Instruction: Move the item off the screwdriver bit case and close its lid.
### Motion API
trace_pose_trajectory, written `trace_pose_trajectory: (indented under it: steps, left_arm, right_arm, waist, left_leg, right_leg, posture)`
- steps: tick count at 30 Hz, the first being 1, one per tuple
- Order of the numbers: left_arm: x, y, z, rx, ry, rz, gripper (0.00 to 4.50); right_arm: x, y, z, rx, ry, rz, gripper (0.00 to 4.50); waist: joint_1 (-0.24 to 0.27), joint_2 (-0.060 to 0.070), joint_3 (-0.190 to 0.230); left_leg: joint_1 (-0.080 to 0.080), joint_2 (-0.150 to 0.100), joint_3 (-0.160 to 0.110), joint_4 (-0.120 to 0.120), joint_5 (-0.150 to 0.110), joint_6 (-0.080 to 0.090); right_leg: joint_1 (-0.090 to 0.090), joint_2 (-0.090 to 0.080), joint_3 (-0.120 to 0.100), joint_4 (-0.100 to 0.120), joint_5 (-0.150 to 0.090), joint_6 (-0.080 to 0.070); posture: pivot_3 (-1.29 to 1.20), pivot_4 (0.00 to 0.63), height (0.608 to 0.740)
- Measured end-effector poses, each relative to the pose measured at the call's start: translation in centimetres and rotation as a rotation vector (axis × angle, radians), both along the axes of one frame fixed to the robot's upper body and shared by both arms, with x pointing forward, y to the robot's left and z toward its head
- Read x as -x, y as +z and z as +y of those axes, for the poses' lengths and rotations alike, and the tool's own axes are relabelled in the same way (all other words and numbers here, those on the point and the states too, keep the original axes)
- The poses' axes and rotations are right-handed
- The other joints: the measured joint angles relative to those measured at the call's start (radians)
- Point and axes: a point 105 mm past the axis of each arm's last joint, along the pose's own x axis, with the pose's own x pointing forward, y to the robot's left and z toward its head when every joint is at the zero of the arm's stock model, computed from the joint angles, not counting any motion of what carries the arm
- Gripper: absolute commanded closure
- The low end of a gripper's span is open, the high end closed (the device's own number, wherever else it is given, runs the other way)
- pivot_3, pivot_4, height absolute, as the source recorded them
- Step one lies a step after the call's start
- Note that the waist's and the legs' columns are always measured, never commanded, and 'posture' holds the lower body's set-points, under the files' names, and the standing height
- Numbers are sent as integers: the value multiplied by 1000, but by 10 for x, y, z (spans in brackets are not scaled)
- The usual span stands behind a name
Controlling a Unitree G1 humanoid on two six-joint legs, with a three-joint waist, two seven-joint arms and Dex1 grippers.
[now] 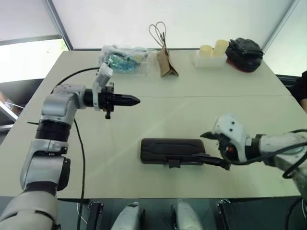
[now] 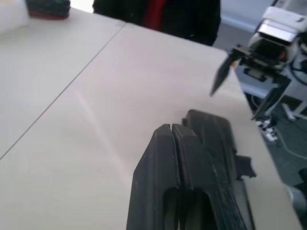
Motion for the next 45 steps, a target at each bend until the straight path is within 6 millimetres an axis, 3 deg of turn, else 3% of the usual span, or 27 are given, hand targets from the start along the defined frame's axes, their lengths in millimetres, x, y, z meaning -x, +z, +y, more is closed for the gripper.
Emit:
trace_pose_trajectory:
  steps: [3, 5, 10, 14, 23, 33, 45]
  left_arm:
    - [-13, -19, -6, -38, 26, 6, 4500]
    - [-22, -29, -20, -64, 32, -19, 4500]
    - [-28, -57, -50, -178, -23, -91, 4500]
    - [-24, -76, -69, -229, -76, -92, 4500]
    - [-15, -83, -105, -259, -190, -118, 4500]
    - [12, -97, -127, -322, -404, -73, 4500]
    - [30, -103, -130, -387, -568, -129, 4500]
  right_arm:
    - [3, -7, 6, 8, 28, 4, 3562]
    - [10, -15, 16, 7, 79, 36, 4460]
    - [21, -18, 42, -48, 176, 72, 4460]
    - [20, -20, 49, -60, 171, 77, 4460]
    - [26, -41, 51, -58, 134, 144, 4460]
    - [11, -58, 56, -20, 73, 132, 4460]
    - [3, -77, 58, 43, 65, 130, 4460]
  waist:
    - [7, -1, 1]
    - [13, -3, 1]
    - [10, -4, 1]
    - [3, -4, 1]
    - [1, -4, 1]
    - [2, -4, 1]
    - [2, -9, -3]
  left_leg:
    - [0, 0, 0, 1, 0, 0]
    - [-1, -1, 0, 1, 0, 0]
    - [-1, -1, 1, 1, 0, 0]
    - [-1, -1, 0, 1, 0, 0]
    - [-1, -1, 0, 1, 0, 0]
    - [-1, -1, 0, 2, 0, 0]
    - [3, -1, 0, 4, 0, 0]
  right_leg:
    - [1, 0, 0, 0, 0, 0]
    - [1, 0, -1, 0, 0, 0]
    - [0, 0, -1, 0, 0, 0]
    - [0, 0, -1, 0, 0, 0]
    - [-1, 0, -1, 3, 0, 0]
    - [-1, 0, -1, 4, 0, 0]
    - [2, 0, 0, 6, 0, 0]
  posture:
    - [0, 150, 740]
    - [0, 150, 740]
    - [0, 150, 740]
    - [0, 150, 740]
    - [0, 150, 740]
    - [0, 150, 740]
    - [0, 150, 740]
